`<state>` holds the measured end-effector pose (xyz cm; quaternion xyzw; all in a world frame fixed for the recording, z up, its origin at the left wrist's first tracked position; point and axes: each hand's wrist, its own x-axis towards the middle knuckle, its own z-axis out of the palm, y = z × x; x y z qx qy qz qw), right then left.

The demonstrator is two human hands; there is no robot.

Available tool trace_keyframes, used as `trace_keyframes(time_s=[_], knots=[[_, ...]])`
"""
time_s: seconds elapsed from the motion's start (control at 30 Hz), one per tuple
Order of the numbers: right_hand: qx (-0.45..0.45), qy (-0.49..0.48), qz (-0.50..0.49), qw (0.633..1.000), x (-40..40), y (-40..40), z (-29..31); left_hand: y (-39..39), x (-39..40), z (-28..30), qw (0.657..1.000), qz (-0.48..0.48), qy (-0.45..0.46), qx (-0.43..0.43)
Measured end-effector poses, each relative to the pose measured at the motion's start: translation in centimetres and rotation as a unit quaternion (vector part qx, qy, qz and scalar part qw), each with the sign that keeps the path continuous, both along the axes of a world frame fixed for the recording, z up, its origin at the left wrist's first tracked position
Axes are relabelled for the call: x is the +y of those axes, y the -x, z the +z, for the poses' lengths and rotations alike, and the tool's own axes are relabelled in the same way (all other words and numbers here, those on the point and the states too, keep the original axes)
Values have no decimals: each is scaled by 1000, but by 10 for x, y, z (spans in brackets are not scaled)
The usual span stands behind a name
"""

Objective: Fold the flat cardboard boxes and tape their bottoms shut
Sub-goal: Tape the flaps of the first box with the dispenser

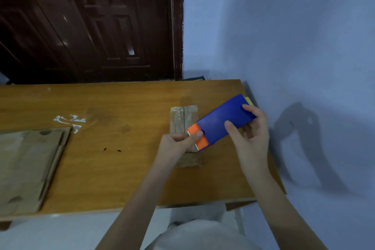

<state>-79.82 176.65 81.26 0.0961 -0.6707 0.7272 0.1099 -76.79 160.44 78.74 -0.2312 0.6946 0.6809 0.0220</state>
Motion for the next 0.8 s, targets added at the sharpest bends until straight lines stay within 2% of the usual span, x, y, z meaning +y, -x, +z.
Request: trace_keyframes(time_s=[0.07, 0.2, 0.37, 0.5, 0.67, 0.8], knots=[[34, -2, 4, 999, -6, -3, -9, 0, 3, 4, 1000, -7, -16, 1], [116, -116, 51, 985, -3, 4, -22, 0, 5, 9, 999, 12, -35, -10], [101, -119, 119, 981, 4, 13, -21, -5, 3, 12, 999, -1, -45, -28], [112, -153, 132, 973, 4, 13, -25, -5, -1, 12, 998, -13, -35, -46], [116, -146, 106, 977, 0, 10, -30, -7, -2, 10, 998, -40, 2, -56], [55, -63, 51, 995, 0, 8, -29, -16, -8, 6, 992, -89, -55, -77]])
